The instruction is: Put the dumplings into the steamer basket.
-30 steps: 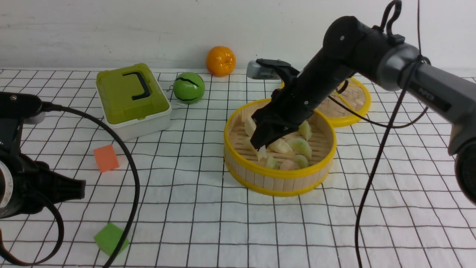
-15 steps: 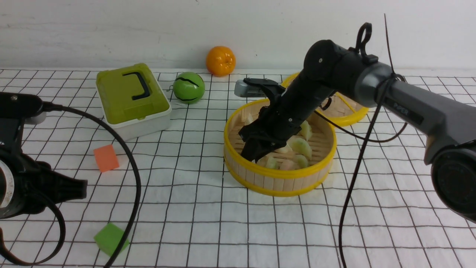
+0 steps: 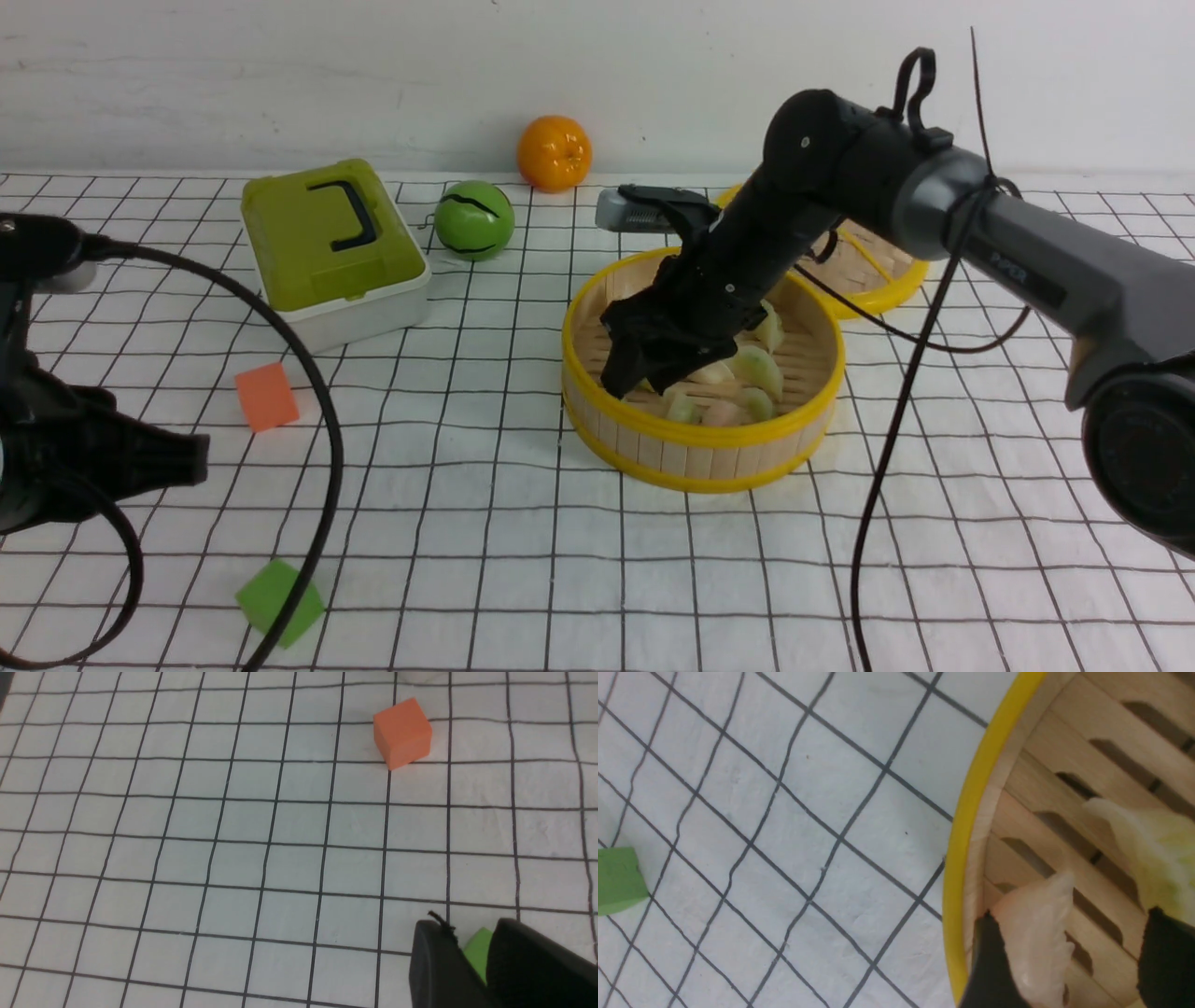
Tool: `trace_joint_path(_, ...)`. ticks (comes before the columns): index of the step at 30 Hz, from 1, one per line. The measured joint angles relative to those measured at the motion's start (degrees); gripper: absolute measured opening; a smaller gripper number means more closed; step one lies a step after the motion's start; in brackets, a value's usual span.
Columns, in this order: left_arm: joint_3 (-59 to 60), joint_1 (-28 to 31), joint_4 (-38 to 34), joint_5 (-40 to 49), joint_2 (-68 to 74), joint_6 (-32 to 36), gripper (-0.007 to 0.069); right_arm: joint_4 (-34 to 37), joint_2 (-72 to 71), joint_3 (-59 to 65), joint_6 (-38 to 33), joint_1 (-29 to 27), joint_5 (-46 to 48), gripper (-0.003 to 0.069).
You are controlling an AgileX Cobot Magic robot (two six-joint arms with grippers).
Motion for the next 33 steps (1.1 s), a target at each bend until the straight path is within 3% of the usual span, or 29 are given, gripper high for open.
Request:
trace_joint_path(4,0.0,0.0,-0.1,-0.4,-5.4,0.1,0.0165,-5.3,-1.0,-5.0,3.4,0.0,1.6,0.0445)
trace_joint_path(9,0.0,0.0,-1.0,-2.5,-13.7,0.2,0.0165,-16.9,-5.5,-11.5,5.6,0.0,4.5,0.0367)
trace_joint_path(12,0.8,0.0,-1.5,-7.8,-21.1,0.2,0.0165,-26.3,-12.2,-14.3,6.8,-0.1,4.9,0.0224)
trace_joint_path(13,0.8,0.0,-1.5,-8.2,-21.4,0.2,0.0165,-26.3,-12.7,-14.4,6.8,-0.1,5.0,0.0224)
trace_joint_path(17,7.4,0.0,-2.3,-17.2,-26.7,2.4,0.0165,-29.7,-22.4,-14.2,6.1,-0.1,5.5,0.0053)
trace_joint_path(20,12.4,0.0,-4.3,-22.3,-29.6,2.9,0.0165,-30.4,-29.0,-11.3,4.6,-0.1,5.6,-0.0011)
trace_joint_path(24,17.7,0.0,-4.9,-29.0,-36.9,4.3,0.0147,-34.6,-42.4,0.7,3.4,-0.1,5.8,-0.0022)
trace_joint_path(29,20.3,0.0,-3.3,-27.4,-43.4,4.5,0.0003,-41.9,-57.2,22.5,5.2,-0.1,6.0,-0.002)
trace_joint_path(33,22.3,0.0,-3.2,-27.1,-45.5,4.5,-0.0013,-42.3,-69.0,40.1,7.4,-0.1,1.7,-0.0017)
